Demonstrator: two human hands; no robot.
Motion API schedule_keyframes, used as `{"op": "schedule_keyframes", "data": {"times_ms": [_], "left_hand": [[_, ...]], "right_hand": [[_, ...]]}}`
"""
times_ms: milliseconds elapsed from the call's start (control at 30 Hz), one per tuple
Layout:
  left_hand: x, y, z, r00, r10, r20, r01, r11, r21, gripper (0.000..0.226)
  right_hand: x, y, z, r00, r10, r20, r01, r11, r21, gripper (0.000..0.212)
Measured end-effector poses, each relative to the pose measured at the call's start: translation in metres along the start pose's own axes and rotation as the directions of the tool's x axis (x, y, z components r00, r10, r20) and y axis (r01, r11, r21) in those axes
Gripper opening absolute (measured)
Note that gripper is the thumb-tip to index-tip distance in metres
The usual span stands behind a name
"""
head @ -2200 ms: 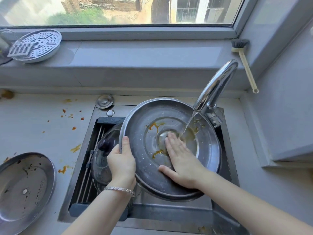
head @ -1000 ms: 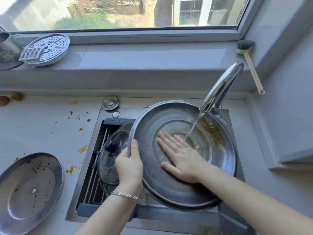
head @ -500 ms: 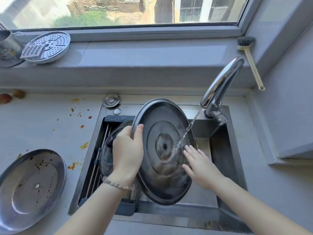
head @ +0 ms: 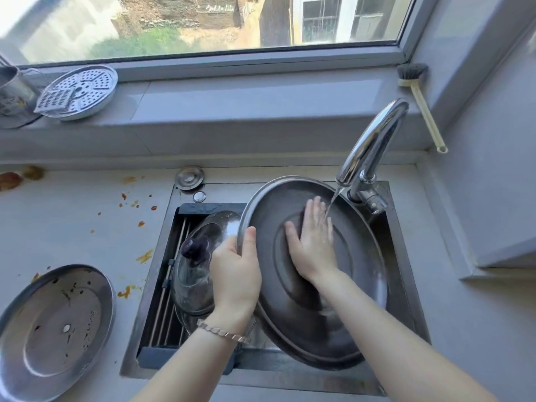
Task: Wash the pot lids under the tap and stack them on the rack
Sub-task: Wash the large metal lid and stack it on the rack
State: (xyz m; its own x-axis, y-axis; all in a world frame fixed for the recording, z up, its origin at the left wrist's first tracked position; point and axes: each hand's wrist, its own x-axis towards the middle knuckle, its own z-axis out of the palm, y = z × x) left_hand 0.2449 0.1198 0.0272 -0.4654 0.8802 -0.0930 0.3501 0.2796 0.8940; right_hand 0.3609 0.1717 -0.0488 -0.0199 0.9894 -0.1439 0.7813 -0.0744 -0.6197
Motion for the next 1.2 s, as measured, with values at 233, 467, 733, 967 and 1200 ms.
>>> {"op": "schedule_keyframes", "data": {"times_ms": [233, 467, 733, 967, 1200], "left_hand": [[0.015, -0.019, -0.007, 0.990, -0.121, -0.077, 0.116, 0.992, -0.058, 0.049], [0.009, -0.019, 0.000, 0.987, -0.161, -0.016, 0.160, 0.984, -0.078, 0.047], [0.024, -0.013, -0.002, 0.987, -0.157, 0.030, 0.160, 0.981, -0.109, 0.048], [0.017, -0.006, -0.011, 0.997, -0.074, 0.005, 0.074, 0.997, 0.012, 0.053], [0.006, -0.010, -0.002, 0.997, -0.069, 0.043, 0.070, 0.998, -0.002, 0.050]], "right_hand": [[-0.040, -0.007, -0.002, 0.752, -0.579, 0.314, 0.614, 0.789, -0.014, 0.072], [-0.022, -0.002, -0.006, 0.888, -0.364, 0.282, 0.414, 0.899, -0.141, 0.084], [-0.001, -0.024, -0.006, 0.838, -0.504, 0.210, 0.527, 0.847, -0.071, 0.071], [0.022, 0.028, -0.013, 0.991, 0.136, -0.002, -0.134, 0.973, -0.189, 0.071], [0.012, 0.041, -0.008, 0.910, 0.402, -0.097, -0.411, 0.906, -0.099, 0.080]]}}
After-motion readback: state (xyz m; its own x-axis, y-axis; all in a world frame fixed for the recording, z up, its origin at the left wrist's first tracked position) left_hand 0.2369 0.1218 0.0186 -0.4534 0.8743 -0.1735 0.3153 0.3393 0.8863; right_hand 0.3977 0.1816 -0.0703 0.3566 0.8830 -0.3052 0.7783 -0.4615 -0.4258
